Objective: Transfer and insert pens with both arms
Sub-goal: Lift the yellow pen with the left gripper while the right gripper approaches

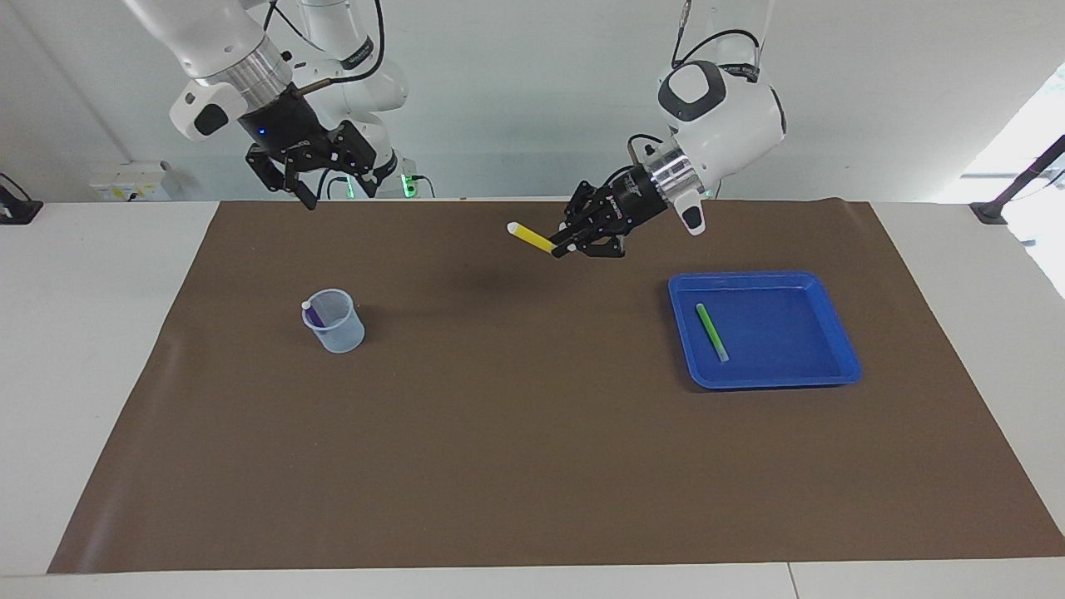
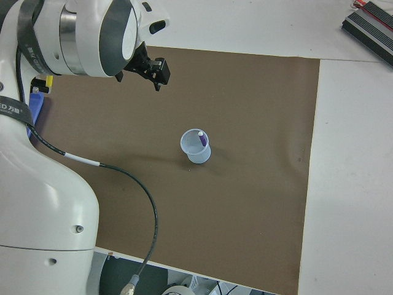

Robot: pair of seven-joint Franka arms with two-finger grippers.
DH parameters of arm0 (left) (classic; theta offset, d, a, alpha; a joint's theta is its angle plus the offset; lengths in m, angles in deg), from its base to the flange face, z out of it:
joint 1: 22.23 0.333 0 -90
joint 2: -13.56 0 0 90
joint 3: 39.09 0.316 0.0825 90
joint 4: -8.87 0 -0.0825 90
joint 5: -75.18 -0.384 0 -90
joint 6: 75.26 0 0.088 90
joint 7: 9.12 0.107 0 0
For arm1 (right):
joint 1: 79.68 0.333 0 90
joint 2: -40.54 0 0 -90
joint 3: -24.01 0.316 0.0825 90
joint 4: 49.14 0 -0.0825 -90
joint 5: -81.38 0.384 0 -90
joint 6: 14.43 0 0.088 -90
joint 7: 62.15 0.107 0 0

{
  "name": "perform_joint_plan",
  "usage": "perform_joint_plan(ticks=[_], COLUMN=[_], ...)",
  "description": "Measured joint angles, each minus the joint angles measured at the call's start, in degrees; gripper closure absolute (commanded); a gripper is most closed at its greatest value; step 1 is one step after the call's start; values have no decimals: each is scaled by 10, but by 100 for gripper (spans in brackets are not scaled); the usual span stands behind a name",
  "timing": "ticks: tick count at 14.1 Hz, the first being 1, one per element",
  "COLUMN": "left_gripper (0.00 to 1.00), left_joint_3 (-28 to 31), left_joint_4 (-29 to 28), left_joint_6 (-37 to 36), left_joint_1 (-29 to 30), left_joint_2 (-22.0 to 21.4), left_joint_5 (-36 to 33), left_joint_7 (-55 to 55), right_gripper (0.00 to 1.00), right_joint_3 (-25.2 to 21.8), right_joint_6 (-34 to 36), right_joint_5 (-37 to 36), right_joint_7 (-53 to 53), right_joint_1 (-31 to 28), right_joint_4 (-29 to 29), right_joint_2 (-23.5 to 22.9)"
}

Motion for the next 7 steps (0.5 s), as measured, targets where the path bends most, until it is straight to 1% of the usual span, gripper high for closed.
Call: perform_joint_plan(ticks=[3,7], left_gripper=[100,100], left_joint_3=[0,0], left_joint_4=[-5,-7], left_joint_6=[4,6], left_joint_1=[-7,-8], left_joint_2=[-4,-5], left_joint_5=[15,21], left_joint_7=[0,-1], right_gripper=[0,0], right_joint_3=[16,58], right_joint_6=[-28,-62], right_joint_5=[53,82], right_joint_7=[12,77], right_joint_1=[1,3], right_joint_4=[0,0], right_joint_2=[-2,-9])
